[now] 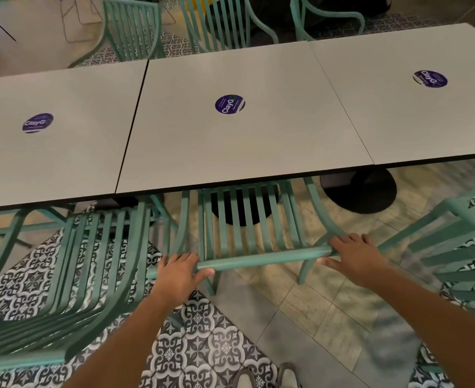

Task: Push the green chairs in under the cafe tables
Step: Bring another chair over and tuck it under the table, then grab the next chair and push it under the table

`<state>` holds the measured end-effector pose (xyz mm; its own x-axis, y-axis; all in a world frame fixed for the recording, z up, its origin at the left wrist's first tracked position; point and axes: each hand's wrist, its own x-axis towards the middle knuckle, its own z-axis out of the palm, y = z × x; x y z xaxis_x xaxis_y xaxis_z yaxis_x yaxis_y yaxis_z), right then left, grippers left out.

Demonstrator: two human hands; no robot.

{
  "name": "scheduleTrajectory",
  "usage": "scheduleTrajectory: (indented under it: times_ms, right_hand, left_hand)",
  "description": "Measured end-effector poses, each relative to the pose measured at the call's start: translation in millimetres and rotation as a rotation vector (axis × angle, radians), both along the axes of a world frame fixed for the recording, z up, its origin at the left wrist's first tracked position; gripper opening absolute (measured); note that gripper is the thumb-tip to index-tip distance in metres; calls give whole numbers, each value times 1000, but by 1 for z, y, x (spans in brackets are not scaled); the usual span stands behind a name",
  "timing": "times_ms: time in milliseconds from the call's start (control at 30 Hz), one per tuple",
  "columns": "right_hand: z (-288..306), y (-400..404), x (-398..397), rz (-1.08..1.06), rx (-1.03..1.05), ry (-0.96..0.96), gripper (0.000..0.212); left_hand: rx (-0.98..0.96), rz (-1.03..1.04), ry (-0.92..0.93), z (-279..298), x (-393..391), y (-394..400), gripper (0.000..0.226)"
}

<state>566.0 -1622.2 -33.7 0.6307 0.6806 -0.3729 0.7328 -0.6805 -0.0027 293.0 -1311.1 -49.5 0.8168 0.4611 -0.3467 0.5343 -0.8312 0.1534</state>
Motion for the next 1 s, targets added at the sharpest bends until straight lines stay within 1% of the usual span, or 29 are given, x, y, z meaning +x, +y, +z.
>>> scheduleTrajectory:
  times_ms: [100, 200, 233, 300, 333, 367, 467, 500, 533, 633, 667, 700, 767, 833, 900, 1000]
  right_hand:
    - [-3, -4, -12, -24, 7, -64, 86]
    - [-13, -6, -25, -78, 119, -85, 86]
    - [-13, -4, -29, -89, 153, -87, 87]
    - [-16, -2, -37, -113, 144, -86, 87]
    - [-13, 0, -40, -125, 137, -73, 88]
    - [-7, 3, -42, -136, 142, -76, 93]
    - [7, 12, -45, -135, 139, -75, 120]
    - [10, 13, -48, -153, 148, -51, 123]
    - [15, 14, -52, -166, 176, -45, 118]
    - [13, 6, -63, -227, 282, -29, 76]
    - [11, 1, -67, -264, 309, -7, 65]
    - [9, -6, -70, -303, 342, 5, 58]
    - [6, -27, -76, -399, 386, 33, 58]
    - [3, -57, -82, -546, 420, 106, 58]
    - [-3, -97, -85, -774, 474, 206, 56]
    - [-5, -155, -82, -1161, 673, 387, 67]
  left_hand:
    - [-35, 42, 22, 2, -1, -1, 72]
    - [-65, 71, 21, 11, -2, -6, 74]
    - [-64, 83, 7, 17, -3, -6, 68]
    - [-60, 109, 10, 28, -4, -7, 48]
    - [-44, 109, 5, 36, -4, -6, 42]
    - [-30, 105, 5, 42, -3, -5, 38]
    - [-12, 106, 5, 61, 4, -2, 33]
    - [-21, 108, 0, 67, 7, -2, 34]
    - [-30, 92, -7, 72, 11, -3, 35]
    - [-15, -2, -10, 79, 30, -12, 37]
    - [-21, -27, -10, 80, 39, -19, 39]
    - [-29, -56, -8, 80, 49, -27, 41]
    - [-22, -139, 4, 81, 73, -51, 43]
    - [-32, -229, 31, 79, 97, -83, 41]
    - [-63, -301, 41, 78, 124, -123, 39]
    - [-169, -344, 15, 79, 161, -188, 38]
